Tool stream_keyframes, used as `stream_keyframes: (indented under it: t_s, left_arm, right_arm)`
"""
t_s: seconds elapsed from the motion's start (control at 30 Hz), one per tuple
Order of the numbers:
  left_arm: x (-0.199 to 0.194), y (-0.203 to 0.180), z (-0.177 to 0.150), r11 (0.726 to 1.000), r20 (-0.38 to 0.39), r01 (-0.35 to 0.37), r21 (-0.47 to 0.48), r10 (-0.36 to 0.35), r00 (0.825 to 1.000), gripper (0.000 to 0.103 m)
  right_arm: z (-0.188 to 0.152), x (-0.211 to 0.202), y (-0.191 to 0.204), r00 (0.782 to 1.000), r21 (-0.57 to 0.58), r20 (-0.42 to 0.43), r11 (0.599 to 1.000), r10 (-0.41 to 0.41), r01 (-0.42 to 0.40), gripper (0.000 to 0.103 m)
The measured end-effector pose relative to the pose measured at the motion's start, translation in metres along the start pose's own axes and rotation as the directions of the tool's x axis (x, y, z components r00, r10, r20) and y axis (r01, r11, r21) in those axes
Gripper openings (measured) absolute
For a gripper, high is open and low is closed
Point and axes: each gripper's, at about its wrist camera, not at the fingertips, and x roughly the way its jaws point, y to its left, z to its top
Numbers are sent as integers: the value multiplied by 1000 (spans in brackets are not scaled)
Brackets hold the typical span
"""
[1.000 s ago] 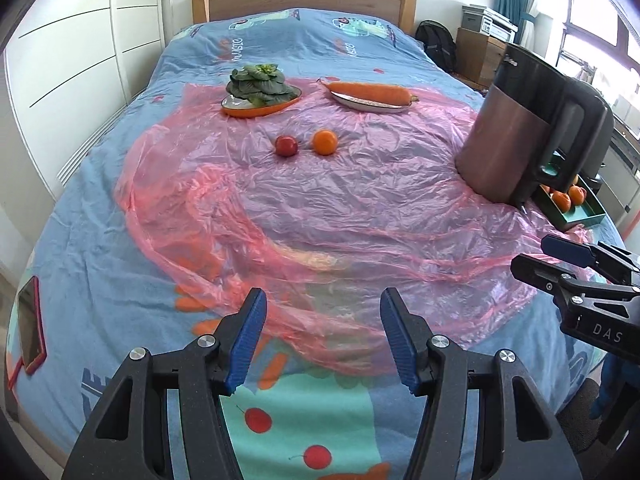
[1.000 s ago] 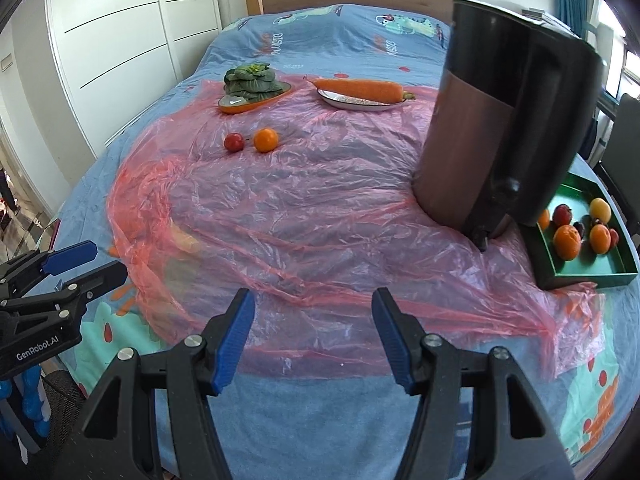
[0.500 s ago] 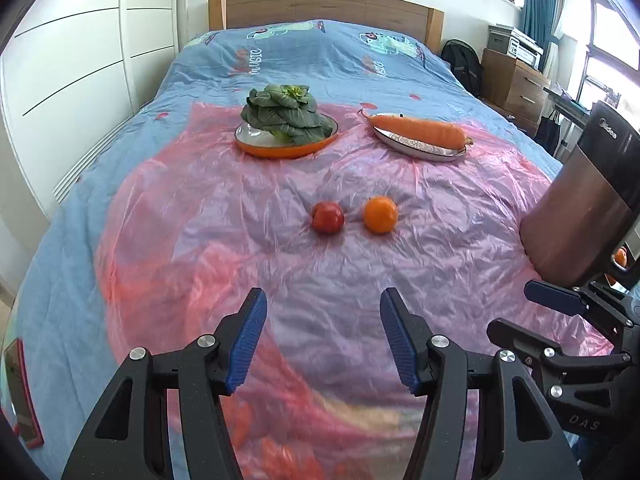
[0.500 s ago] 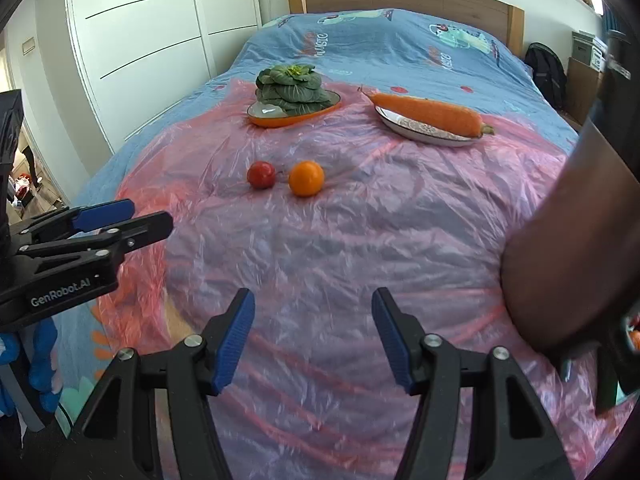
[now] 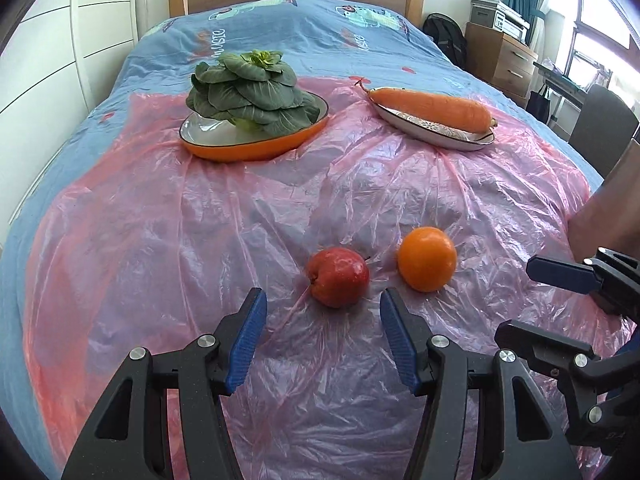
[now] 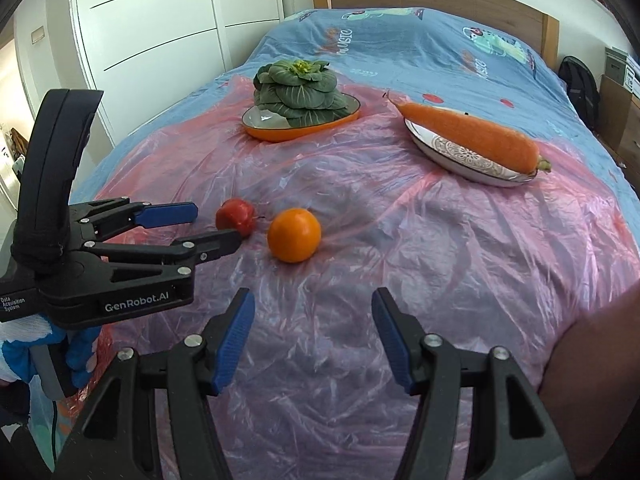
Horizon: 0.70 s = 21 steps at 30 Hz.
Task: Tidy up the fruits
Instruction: 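Grasp the orange with the right tool while the left tool grasps the red apple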
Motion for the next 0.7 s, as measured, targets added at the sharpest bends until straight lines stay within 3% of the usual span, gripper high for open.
stream_keyframes:
  t_s: [0.2,0.33,0.5,0.7]
  left_arm:
    - [12,-2,4,1000,7,6,16,-6,1000,52]
    - [17,-1,7,1000,1,21,18,-21,1000,31]
    - [11,8,6,999,24,37,-16,-37,999,30]
    - [-15,22,1,995,85,-11,-95,19,996,30]
  right_arm:
    - [3,18,-2,1000,5,-9,1000,17,-17,93]
    - [5,26,1,1000,-1,-13,1000,24,-24,93]
    - [13,33,7,999,-16,-13,999,31,-31,93]
    - [21,41,9,999,-10,-16,999,33,-33,92]
